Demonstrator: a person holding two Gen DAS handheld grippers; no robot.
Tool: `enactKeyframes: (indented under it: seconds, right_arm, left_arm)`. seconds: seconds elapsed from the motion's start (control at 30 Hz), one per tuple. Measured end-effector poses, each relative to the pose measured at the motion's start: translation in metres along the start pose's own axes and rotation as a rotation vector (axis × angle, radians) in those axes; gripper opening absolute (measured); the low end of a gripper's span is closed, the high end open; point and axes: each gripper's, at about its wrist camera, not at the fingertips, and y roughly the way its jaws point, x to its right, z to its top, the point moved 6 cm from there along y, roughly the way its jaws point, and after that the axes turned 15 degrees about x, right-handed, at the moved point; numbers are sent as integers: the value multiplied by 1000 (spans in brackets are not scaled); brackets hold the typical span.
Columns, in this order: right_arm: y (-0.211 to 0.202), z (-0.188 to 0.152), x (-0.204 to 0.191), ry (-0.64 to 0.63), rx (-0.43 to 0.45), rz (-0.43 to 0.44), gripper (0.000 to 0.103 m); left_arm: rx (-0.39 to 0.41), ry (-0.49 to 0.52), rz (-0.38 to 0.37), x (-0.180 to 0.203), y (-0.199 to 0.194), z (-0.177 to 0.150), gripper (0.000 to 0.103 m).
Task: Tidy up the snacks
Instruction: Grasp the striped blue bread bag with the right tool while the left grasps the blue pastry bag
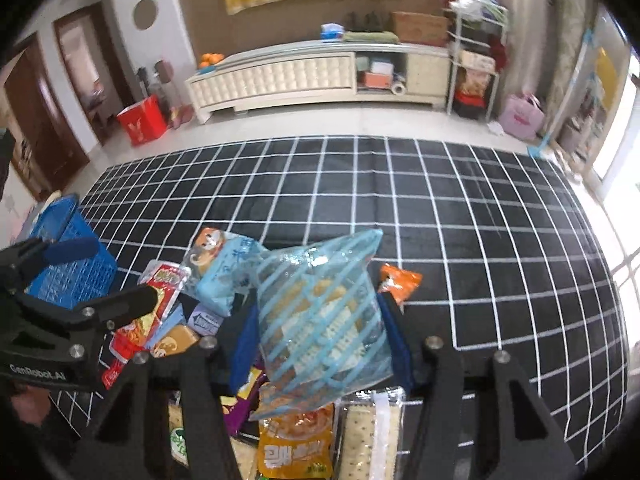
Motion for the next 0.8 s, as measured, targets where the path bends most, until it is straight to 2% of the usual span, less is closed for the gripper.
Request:
enactKeyframes:
  seconds: [0.23,0.4,0.47,0.6,0.7,0.73,0.77,0.8]
  right_arm:
    - [12,-1,16,48,-24,-22,61]
    - [19,-9,24,74,-34,-5,61]
    - [22,-11,27,80,-34,4,61]
    - [26,-14,30,81,-35,10,61]
    - [29,-17,31,84,-41,12,61]
    - [29,-19,31,87,-45,15,61]
    - [29,-20,31,87,-48,16,61]
    - [29,-22,31,86,-52,15,61]
  left_arm:
    - [-54,59,30,10,35,3,103]
    - [-132,107,51,9,70,1,103]
    - [-145,109,74,3,82,1,103]
    - [-223,119,96,-1,109,-10,103]
    - [-238,113,94,1,118,-14,102]
    - [-236,99,88,1,121,-15,93]
    - [-237,89,78,2,122,-14,75]
    - [-240,65,50,4,121,-16,64]
